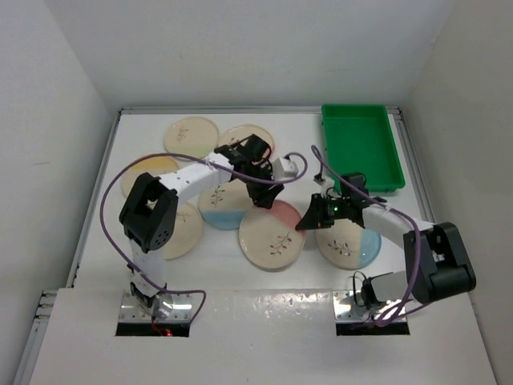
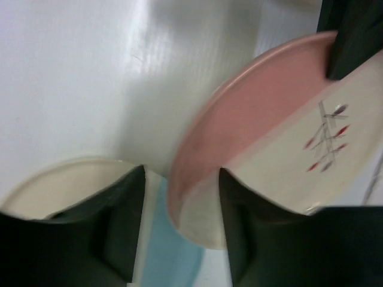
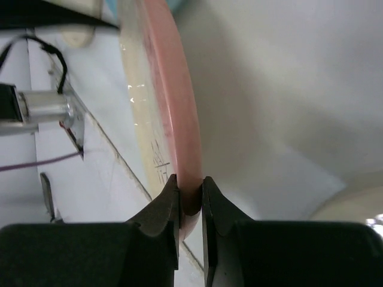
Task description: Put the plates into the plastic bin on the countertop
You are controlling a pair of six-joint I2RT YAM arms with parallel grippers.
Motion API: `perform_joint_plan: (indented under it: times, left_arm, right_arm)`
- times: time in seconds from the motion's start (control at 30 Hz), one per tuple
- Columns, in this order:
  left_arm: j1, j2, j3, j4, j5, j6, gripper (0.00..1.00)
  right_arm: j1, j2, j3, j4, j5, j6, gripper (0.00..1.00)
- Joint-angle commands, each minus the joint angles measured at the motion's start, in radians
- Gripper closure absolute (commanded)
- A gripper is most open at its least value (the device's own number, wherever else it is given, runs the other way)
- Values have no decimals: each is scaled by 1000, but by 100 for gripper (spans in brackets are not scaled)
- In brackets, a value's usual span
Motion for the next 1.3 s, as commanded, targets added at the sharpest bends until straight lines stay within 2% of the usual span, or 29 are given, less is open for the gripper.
perform_joint_plan:
  times: [0.0, 0.07, 0.1, 0.13, 0.17, 0.2, 0.23, 0.27, 0.3, 0.33, 0.37, 0.4, 0.47, 0.5, 0.53, 0.57, 0.6, 0.73, 0.83, 1.0, 1.13, 1.23, 1.27]
  left_arm:
    - [94, -23, 164, -59, 51, -47, 41]
    - [145, -23, 280, -85, 73, -72, 17]
    - [174, -23, 314, -95, 73, -84, 12]
    - [235, -23, 348, -95, 97, -107, 9]
    - [264, -23, 401, -95, 97, -119, 9]
    - [319, -14, 423, -95, 97, -119, 9]
    - [343, -14, 437, -95, 41, -133, 9]
    - [360, -3, 446, -95, -6, -142, 10]
    - [373, -3, 446, -95, -57, -142, 13]
    - [399, -3, 434, -95, -102, -142, 19]
    - [413, -3, 417, -95, -142, -142, 55]
    - [427, -3, 373, -95, -142, -142, 72]
    - [464, -12, 327, -95, -142, -133, 90]
    - [475, -12, 286, -95, -151, -133, 90]
    - [493, -12, 268, -95, -151, -133, 86]
    - [493, -12, 252, -95, -151, -133, 80]
    - [508, 0, 236, -95, -151, -133, 66]
    - [530, 41, 164, -95, -142, -133, 54]
    - [541, 75, 164, -95, -133, -133, 50]
    - [552, 164, 164, -95, -97, -133, 48]
    - [552, 198, 164, -95, -64, -133, 47]
    - [552, 218, 164, -95, -45, -122, 44]
    - [552, 227, 164, -95, -45, -122, 44]
  right_arm:
    - [-63, -86, 155, 21, -86, -3, 100]
    - [-115, -89, 224, 30, -84, 50, 100]
    - [-128, -85, 241, 74, -80, 136, 100]
    - [-149, -82, 273, 110, -54, 176, 100]
    - [-178, -82, 278, 230, 15, 225, 100]
    - [-191, -77, 279, 277, 99, 367, 100]
    - [-232, -73, 279, 359, 152, 418, 100]
    - [-228, -54, 276, 398, 296, 463, 100]
    - [-269, -42, 276, 473, 342, 545, 100]
    - [-304, -33, 275, 544, 389, 627, 100]
    - [-312, -17, 272, 578, 429, 690, 100]
    - [-324, 25, 270, 666, 559, 716, 100]
    - [-359, 82, 295, 710, 652, 834, 100]
    - [-375, 132, 307, 740, 677, 863, 100]
    - [-381, 185, 342, 770, 683, 911, 100]
    - [-385, 206, 358, 779, 691, 914, 100]
    - [-384, 246, 391, 787, 701, 913, 100]
    - [-375, 314, 413, 815, 830, 896, 100]
    - [-379, 328, 341, 932, 931, 922, 100]
    - [-410, 389, 339, 923, 901, 957, 100]
    - [-412, 407, 255, 1061, 904, 1008, 100]
    - [-413, 406, 273, 1022, 879, 1010, 100]
    - [-413, 409, 279, 941, 869, 993, 100]
